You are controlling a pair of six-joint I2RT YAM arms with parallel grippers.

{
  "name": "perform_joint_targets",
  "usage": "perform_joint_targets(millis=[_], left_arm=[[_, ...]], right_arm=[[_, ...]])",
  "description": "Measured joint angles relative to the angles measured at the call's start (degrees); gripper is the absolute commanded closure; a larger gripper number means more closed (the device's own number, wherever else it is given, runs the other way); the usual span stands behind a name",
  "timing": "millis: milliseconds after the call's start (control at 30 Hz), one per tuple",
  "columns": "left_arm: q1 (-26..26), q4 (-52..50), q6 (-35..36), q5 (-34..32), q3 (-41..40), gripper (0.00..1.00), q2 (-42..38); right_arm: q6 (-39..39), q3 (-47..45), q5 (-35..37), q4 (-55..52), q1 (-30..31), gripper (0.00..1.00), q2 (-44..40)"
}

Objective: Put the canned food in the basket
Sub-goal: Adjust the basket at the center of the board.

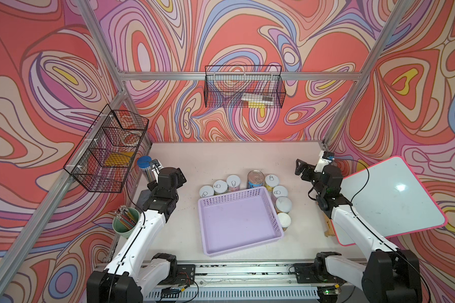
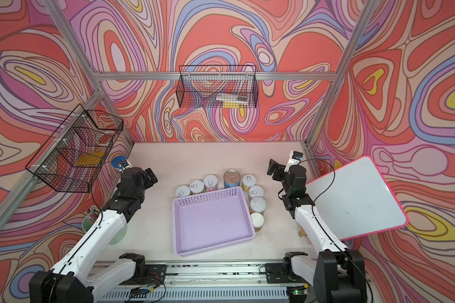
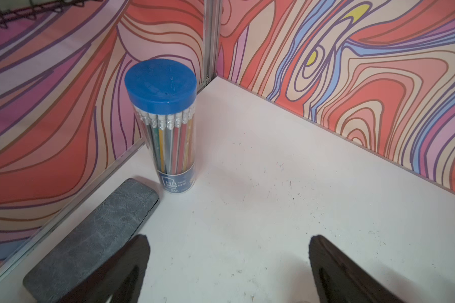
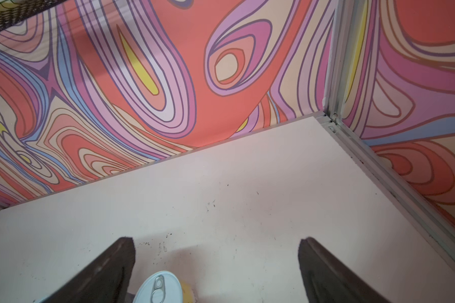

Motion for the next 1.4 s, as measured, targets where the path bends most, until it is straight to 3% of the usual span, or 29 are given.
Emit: perform_joint_targets(millis=[233,433,767,967,1167,1400], left_arm=[[-1.14,-14.43,-4.42,3.26,7.89,0.01,3.15],[-13.44,-21.9,-4.2,3.98,12.76,0.01,4.63],[-28.63,-27.3,-5.62,8.63,9.35,0.01,0.24],[-33.75,-27.39,-8.07,11.39,6.1,0.01,0.72],[-35.95,-25.03,-10.75,16.68,1.18,0.01,1.4],[-36.0,-19.87,-13.62,21.79,-1.25,0.1,7.19]], right_arm=[[5.55,2.8,-7.93,-8.72,0.0,0.02,0.63],[9.09,6.14,-14.14,-14.34,1.46,0.02,2.12],[10.4,6.21,-12.37,-22.18,14.95,0.02,1.68],[12.72,6.62,-7.37,-24.02,25.9,0.02,2.19],[15.72,7.17,-3.72,-24.68,33.55,0.22,4.94],[18.47,7.17,-1.66,-23.74,36.09,0.37,10.01]])
